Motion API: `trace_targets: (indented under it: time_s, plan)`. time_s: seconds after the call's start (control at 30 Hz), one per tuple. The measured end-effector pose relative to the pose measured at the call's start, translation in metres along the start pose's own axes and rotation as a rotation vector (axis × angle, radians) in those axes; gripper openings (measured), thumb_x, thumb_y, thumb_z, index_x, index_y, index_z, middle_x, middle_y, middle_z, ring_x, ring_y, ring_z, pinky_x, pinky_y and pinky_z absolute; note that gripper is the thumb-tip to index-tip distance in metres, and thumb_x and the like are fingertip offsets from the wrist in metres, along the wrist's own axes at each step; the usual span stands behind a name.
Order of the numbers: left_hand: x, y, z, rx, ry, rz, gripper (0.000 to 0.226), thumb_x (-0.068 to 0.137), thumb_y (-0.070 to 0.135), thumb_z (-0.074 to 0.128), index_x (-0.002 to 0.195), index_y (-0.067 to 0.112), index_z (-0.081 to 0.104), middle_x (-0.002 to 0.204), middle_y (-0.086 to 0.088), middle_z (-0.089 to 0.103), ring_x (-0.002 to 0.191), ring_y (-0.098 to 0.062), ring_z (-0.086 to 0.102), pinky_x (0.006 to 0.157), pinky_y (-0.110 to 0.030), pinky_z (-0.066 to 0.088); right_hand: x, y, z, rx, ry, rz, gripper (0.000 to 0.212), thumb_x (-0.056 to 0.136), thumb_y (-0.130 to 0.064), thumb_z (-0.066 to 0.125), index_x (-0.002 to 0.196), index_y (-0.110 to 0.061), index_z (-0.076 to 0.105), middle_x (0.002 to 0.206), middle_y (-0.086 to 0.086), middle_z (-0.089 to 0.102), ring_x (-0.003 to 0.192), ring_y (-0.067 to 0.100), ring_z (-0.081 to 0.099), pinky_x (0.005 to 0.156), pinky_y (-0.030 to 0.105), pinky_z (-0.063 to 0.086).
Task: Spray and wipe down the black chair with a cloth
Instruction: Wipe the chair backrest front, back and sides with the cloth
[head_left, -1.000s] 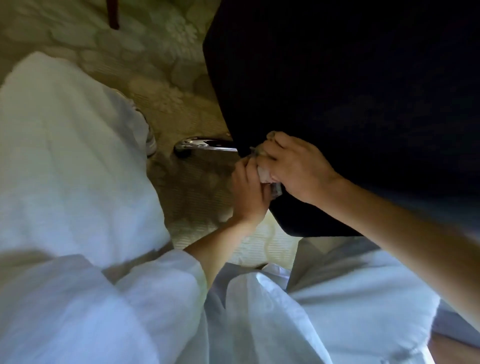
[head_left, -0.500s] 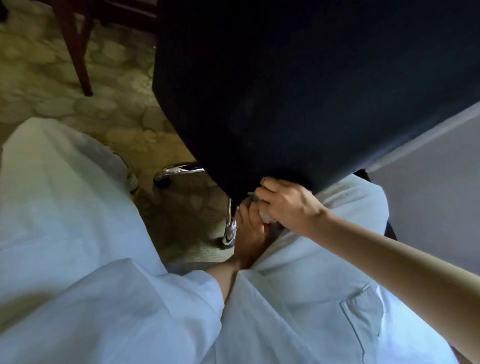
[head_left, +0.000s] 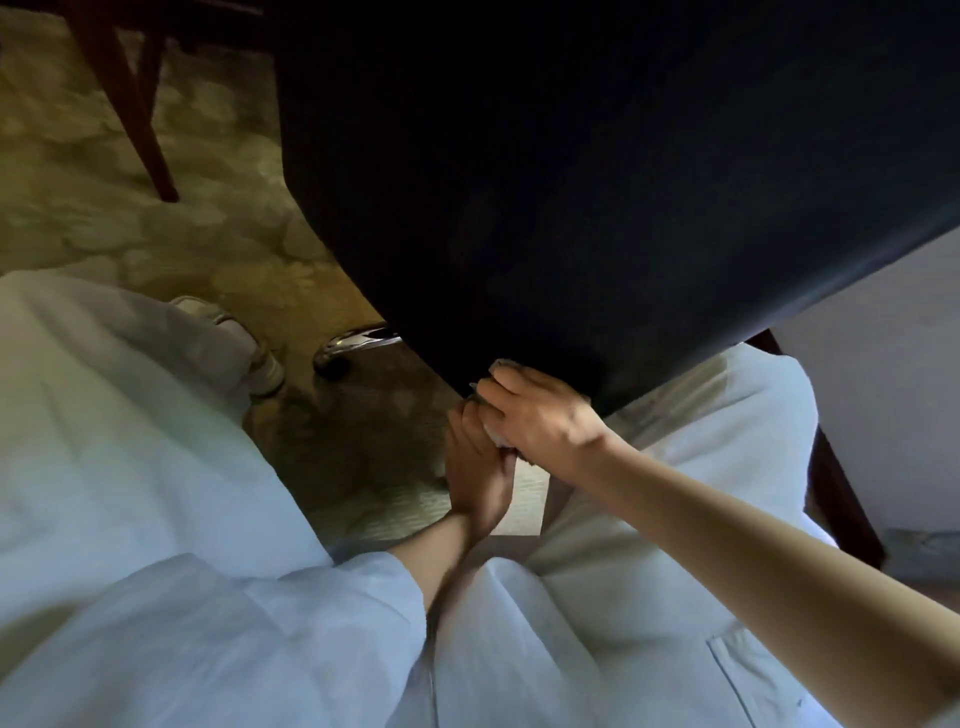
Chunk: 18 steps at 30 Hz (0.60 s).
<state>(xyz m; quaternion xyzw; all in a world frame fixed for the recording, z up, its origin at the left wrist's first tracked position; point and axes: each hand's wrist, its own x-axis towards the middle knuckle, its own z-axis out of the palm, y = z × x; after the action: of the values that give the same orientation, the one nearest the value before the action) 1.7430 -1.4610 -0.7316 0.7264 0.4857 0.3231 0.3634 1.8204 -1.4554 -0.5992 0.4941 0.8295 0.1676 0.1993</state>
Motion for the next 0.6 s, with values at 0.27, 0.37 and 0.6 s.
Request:
trace_targets:
  time_s: [0.27, 0.37, 0.6]
  plan:
    - [0.083, -0.069, -0.069, 0.193, -0.045, 0.116, 0.050, 0.080, 0.026, 0.044, 0.126, 0.005, 0.044, 0.122, -0.017, 0.050, 0.108, -0.033, 0.044, 0.087, -0.041, 0.042, 0.082, -0.018, 0.009, -0.035, 0.059, 0.116, 0.032, 0.072, -0.022, 0.060, 0.103, -0.021, 0.069, 0.098, -0.005, 0.063, 0.098, 0.015, 0.059, 0.095, 0.025, 0.046]
    - [0.111, -0.075, -0.093, 0.192, -0.025, 0.145, 0.055, 0.077, 0.010, 0.064, 0.128, 0.004, 0.043, 0.126, -0.018, 0.047, 0.112, -0.037, 0.047, 0.083, -0.042, 0.046, 0.107, -0.014, -0.002, -0.044, 0.085, 0.190, 0.044, 0.071, -0.021, 0.047, 0.110, -0.023, 0.069, 0.102, -0.007, 0.065, 0.099, 0.014, 0.060, 0.092, 0.022, 0.046]
    - [0.116, -0.074, -0.104, 0.244, -0.038, 0.223, 0.068, 0.069, 0.003, 0.075, 0.126, 0.009, 0.038, 0.123, -0.019, 0.048, 0.109, -0.035, 0.050, 0.081, -0.040, 0.050, 0.109, -0.012, -0.003, -0.039, 0.097, 0.210, 0.039, 0.075, -0.019, 0.055, 0.113, -0.020, 0.065, 0.107, -0.003, 0.063, 0.106, 0.018, 0.056, 0.089, 0.026, 0.042]
